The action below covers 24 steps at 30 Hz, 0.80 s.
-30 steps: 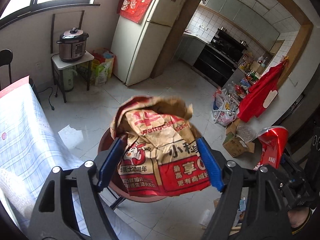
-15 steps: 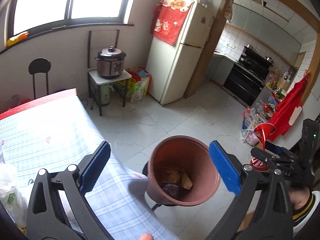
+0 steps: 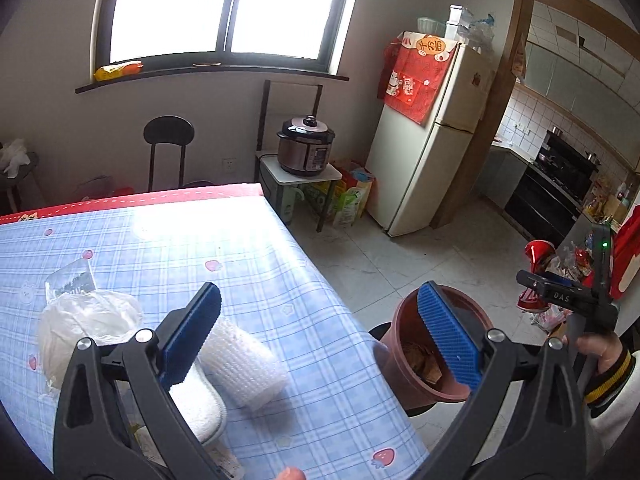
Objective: Collect trash
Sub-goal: 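Open the right tool to drop the red can into the bin while the left tool returns to the table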
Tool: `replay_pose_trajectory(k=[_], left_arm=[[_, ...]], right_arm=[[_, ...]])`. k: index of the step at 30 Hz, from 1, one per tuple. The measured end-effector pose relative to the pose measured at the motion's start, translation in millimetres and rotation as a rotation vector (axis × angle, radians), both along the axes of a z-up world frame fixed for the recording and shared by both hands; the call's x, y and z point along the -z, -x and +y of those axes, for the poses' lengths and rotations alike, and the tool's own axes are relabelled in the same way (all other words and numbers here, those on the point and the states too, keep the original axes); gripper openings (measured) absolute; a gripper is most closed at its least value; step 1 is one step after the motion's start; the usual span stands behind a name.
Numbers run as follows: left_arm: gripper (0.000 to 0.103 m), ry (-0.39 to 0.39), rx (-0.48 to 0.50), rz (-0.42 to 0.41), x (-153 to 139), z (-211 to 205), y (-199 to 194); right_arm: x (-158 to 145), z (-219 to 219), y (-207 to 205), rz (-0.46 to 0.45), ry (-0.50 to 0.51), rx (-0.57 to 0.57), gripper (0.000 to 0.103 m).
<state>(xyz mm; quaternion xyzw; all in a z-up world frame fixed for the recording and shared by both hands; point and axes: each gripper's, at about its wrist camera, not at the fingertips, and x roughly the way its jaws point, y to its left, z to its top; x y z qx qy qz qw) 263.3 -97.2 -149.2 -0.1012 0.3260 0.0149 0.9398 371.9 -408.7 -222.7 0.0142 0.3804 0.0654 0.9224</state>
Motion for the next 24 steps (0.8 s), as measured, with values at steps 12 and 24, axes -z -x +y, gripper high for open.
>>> replay_pose_trajectory(k=[12, 24], left_arm=[[0.097, -0.008, -0.032, -0.014, -15, 30, 35], [0.097, -0.015, -0.091, -0.058, -28, 60, 74]], right_arm=[[-1, 22, -5, 0.005, 0.063, -0.032, 0.098], [-23, 37, 14, -0.026, 0.001, -0.045, 0.098]])
